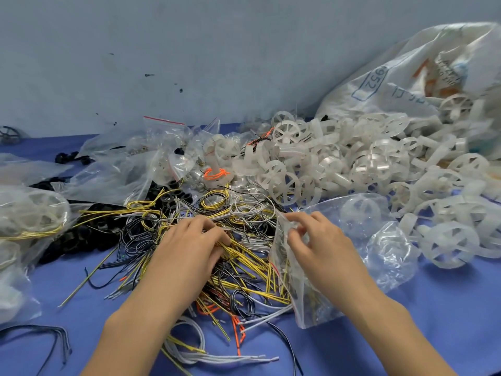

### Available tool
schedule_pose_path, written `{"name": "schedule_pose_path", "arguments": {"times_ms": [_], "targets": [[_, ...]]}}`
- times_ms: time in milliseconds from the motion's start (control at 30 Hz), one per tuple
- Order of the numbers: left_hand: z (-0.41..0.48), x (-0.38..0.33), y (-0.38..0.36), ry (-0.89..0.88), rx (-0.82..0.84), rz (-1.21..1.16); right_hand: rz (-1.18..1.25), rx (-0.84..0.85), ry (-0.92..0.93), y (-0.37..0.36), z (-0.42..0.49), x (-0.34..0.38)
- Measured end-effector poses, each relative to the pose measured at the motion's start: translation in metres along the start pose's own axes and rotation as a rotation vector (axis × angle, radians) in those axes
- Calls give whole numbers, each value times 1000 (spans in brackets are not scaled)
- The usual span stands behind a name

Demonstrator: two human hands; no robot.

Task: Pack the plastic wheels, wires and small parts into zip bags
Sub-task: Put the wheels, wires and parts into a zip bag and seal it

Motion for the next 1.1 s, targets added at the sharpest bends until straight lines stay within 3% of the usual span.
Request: {"name": "schedule_pose_path", "arguments": {"times_ms": [233, 467, 633, 767, 967, 1100], "targets": [[5, 7, 21, 17, -157, -262, 11, 9, -1, 4, -3, 6], [2, 2, 41, 176, -432, -587, 29, 1, 2, 6, -3, 10], [6, -1, 53, 238, -534, -806, 63, -4, 30, 4, -5, 6], [13, -2, 67, 225, -500, -831, 147, 16, 27, 6, 1, 4], [18, -14, 73, 145, -219, -731, 318, -185, 99, 37, 16, 26], [19, -31, 73, 42, -213, -702, 292, 37, 342, 34, 3, 68]]}}
Point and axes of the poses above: each hand's wrist, its own z-axis towards the middle knuckle, its own y-axis out of the back of the hand, x = y × z, the point moved 2 cm from there along z, towards the middle knuckle, and after that the axes turned 12 degrees about -x, right-handed, at the moved point
